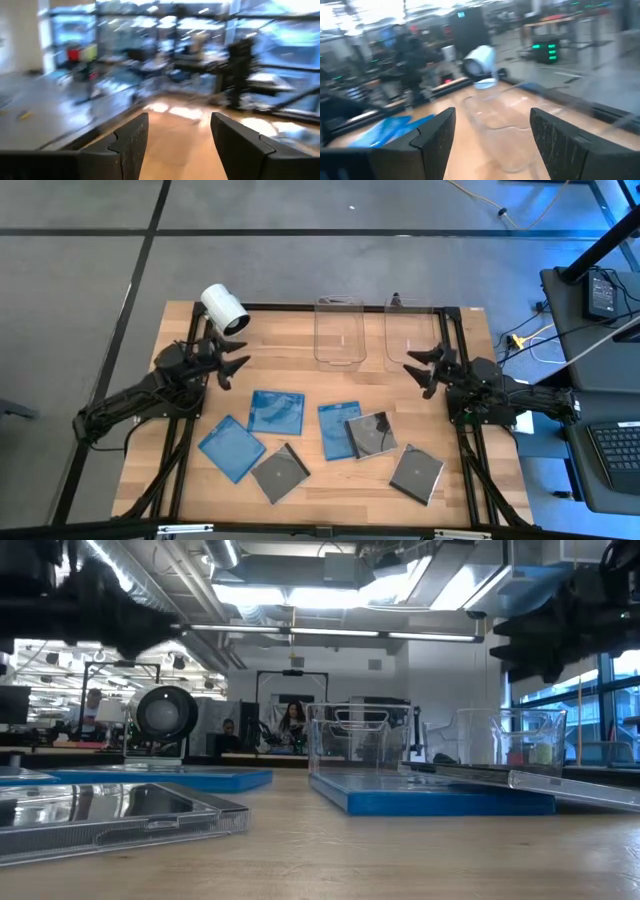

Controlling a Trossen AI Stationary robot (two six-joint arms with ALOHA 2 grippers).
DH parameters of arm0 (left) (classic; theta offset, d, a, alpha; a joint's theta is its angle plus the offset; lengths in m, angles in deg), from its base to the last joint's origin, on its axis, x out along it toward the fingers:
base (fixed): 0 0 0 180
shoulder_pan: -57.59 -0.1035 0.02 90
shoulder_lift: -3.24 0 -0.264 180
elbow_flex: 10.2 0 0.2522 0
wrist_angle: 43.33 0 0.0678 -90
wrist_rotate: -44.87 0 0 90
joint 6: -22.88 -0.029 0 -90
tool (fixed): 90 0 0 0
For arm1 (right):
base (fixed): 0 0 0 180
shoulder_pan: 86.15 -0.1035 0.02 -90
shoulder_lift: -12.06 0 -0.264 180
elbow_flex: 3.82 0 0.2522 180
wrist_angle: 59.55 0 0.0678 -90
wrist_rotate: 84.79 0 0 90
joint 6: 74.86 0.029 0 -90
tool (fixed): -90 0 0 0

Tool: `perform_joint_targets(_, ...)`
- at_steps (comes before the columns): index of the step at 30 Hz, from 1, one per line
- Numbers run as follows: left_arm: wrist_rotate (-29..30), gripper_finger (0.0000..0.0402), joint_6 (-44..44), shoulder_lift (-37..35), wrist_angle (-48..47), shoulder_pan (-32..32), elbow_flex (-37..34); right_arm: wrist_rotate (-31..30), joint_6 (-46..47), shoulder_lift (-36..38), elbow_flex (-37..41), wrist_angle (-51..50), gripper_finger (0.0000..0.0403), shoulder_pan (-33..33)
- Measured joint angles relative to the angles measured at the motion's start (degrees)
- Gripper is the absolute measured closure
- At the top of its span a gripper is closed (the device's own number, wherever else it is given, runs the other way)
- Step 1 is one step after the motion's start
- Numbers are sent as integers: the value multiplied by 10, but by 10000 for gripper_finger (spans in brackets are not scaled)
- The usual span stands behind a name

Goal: Pick & place jewel cases by type
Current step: Put the center black CD case into the left transparent bin

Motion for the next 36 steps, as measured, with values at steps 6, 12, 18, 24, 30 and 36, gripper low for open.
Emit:
perform_joint_targets(6,13,200,-91,87,171,119,3,38,1,-38,-35,0,144,0)
perform_joint_targets(12,193,201,-165,272,168,254,68,44,33,-131,-82,-2,144,0)
perform_joint_targets(18,280,201,-242,508,163,354,201,124,135,-236,-118,-7,144,0)
perform_joint_targets(24,313,201,-348,705,126,414,333,201,247,-315,-120,-37,144,0)
perform_joint_targets(30,313,201,-405,840,117,452,423,225,306,-370,-120,-90,143,-1)
perform_joint_targets(36,322,201,-436,933,117,460,482,231,328,-408,-120,-88,143,-15)
